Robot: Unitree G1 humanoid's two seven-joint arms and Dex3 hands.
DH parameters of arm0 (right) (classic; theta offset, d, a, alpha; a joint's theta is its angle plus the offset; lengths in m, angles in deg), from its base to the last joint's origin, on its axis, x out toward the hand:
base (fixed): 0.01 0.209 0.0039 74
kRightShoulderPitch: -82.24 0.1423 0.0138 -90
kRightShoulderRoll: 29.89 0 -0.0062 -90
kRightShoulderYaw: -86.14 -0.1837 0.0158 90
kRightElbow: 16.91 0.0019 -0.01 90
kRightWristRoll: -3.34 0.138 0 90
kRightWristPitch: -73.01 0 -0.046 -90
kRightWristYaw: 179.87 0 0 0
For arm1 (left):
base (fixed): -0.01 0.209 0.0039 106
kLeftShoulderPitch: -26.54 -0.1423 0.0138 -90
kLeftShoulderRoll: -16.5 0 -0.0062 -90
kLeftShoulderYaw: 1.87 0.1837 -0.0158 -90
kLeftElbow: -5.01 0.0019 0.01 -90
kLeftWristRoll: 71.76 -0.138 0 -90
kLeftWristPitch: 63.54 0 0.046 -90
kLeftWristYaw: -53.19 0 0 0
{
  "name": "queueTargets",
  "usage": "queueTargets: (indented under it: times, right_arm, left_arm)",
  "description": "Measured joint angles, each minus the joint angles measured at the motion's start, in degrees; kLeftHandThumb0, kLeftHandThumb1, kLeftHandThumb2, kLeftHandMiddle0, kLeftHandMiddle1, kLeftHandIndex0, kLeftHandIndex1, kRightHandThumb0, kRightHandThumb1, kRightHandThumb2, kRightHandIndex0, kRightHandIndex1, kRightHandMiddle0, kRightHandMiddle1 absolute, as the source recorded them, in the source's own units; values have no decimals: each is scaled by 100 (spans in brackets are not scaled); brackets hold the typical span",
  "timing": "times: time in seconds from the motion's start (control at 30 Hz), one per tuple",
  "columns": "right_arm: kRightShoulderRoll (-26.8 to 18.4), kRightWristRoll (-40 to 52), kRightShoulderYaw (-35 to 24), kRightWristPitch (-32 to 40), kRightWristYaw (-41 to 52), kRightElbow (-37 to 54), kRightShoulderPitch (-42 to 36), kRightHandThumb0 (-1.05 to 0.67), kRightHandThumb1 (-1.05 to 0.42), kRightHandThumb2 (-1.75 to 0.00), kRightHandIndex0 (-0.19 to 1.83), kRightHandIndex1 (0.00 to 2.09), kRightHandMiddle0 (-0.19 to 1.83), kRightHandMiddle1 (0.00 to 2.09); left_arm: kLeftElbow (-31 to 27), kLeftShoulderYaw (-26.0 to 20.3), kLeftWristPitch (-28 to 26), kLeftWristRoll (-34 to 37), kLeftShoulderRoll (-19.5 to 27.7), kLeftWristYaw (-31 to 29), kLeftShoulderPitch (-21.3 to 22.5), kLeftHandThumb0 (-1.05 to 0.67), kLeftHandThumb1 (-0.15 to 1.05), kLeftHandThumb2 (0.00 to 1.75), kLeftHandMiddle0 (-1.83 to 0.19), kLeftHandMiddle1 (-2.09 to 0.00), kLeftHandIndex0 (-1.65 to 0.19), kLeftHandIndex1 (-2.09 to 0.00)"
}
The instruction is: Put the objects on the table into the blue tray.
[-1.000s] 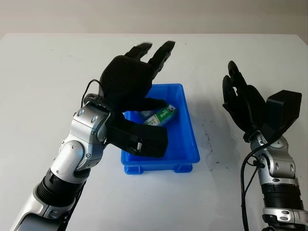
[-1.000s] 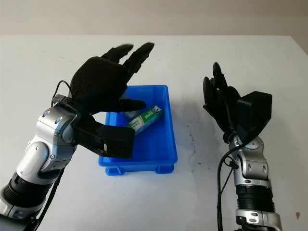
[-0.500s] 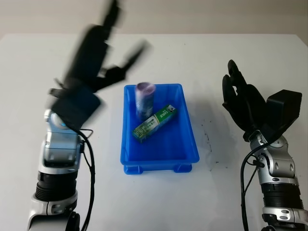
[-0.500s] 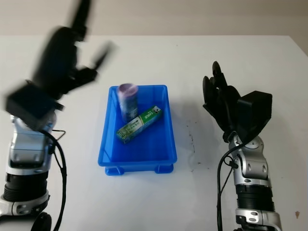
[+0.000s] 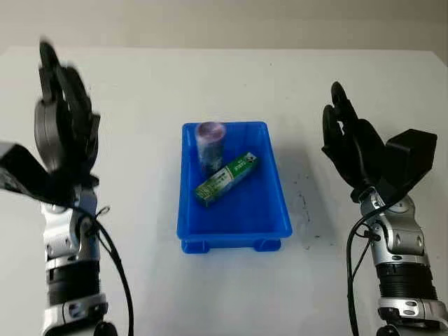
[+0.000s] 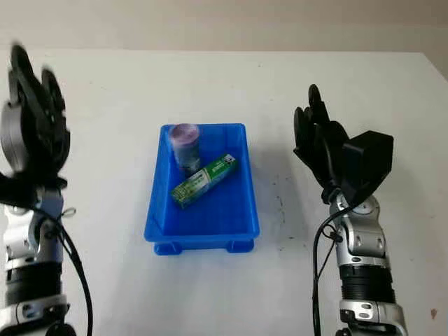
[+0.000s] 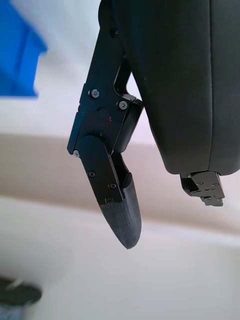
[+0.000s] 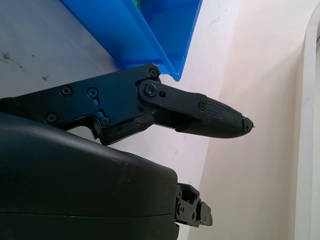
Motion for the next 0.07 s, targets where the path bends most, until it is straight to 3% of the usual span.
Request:
queueTargets:
  times: [0.07]
  right_arm:
    - [11,0,0,1,-45,1,1,-74,-105,-67,-19,0,-19,0]
  left_arm:
    - [36,55,0,-47,18,3,-127,-76,105,69,19,0,19,0]
